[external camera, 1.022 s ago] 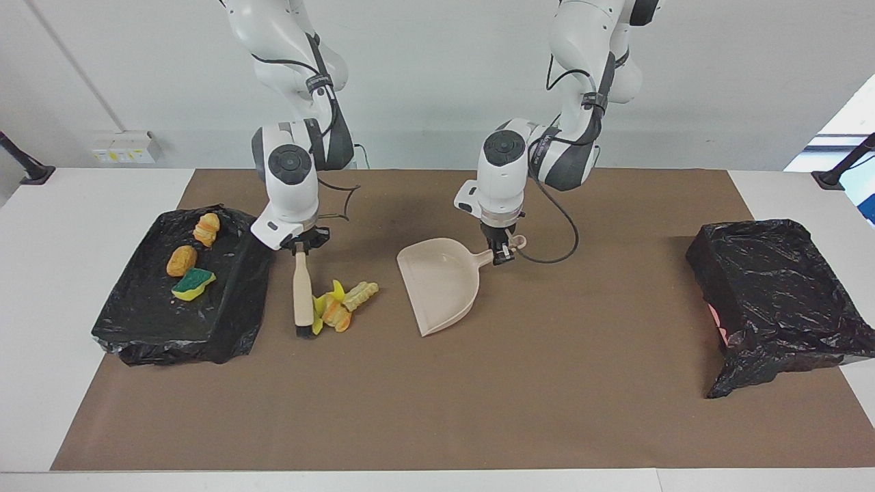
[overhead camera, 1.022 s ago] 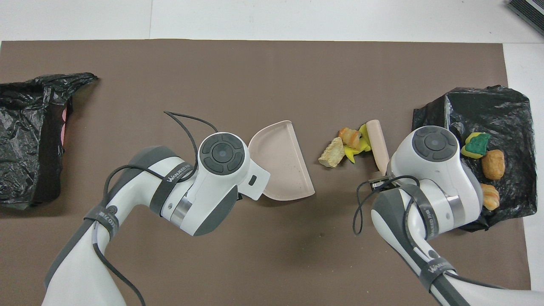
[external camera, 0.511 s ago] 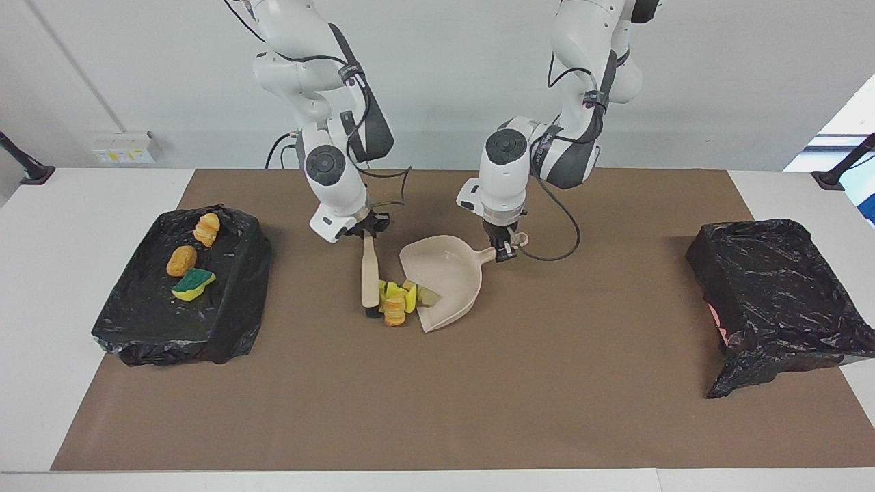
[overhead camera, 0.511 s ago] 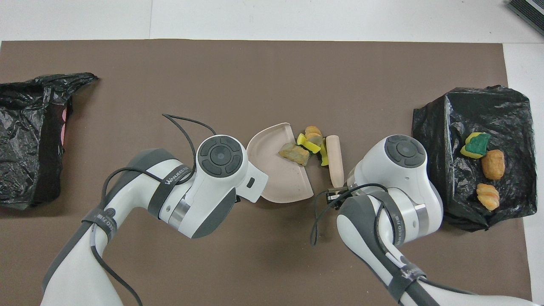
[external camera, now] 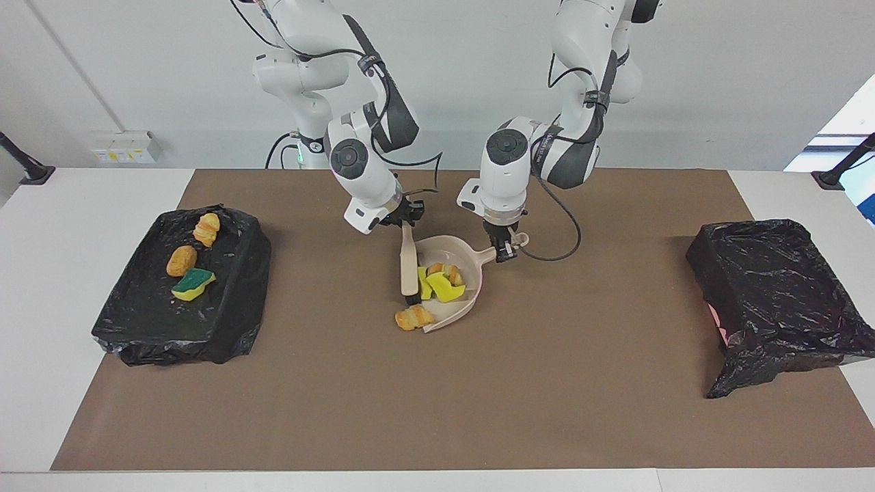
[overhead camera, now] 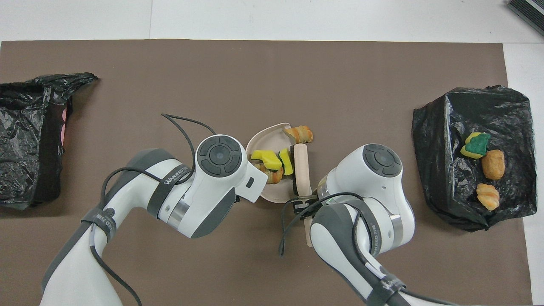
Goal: Sweep and dump trash in bin
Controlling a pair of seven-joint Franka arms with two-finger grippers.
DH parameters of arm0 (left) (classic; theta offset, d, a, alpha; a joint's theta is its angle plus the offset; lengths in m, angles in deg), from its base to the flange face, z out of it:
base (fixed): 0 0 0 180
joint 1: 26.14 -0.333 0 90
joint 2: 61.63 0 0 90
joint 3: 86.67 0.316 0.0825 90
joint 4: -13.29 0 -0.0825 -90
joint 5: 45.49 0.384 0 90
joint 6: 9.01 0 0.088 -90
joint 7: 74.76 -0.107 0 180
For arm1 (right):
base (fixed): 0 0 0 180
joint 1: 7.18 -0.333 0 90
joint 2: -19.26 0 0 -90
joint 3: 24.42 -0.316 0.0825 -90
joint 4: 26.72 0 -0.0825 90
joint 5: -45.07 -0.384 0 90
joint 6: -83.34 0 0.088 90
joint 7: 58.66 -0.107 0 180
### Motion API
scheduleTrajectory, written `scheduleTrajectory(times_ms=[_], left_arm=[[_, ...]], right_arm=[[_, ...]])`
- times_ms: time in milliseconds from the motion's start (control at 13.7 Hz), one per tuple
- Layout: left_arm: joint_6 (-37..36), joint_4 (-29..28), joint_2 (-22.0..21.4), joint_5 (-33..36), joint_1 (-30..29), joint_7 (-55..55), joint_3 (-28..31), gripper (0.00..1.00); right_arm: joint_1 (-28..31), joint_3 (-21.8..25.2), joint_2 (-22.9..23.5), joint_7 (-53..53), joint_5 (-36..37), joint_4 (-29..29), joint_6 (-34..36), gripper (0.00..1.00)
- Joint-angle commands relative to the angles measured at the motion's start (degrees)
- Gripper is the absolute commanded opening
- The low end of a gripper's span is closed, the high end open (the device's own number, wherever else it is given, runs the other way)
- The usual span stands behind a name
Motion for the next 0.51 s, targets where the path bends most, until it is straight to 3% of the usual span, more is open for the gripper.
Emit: scheduleTrajectory(times_ms=[0,146,438], left_arm=[[0.74,-2.65,-2.18,0.23,-0.33,-1.02,0.23,0.00],[0.65,-2.65,-2.18,0.23,-0.42,-1.02,0.23,0.00],[0.39,-2.65,-2.18,0.23,-0.60,-1.02,0.23,0.00]], right_arm=[[2.38,0.38,-3.02,1.30,2.55,2.78,5.05,0.00],[3.00,0.12,-1.18,3.85,16.67,4.97,2.61,0.00],[4.24,0.03,9.44,8.33,28.65,15.51,3.57,0.00]])
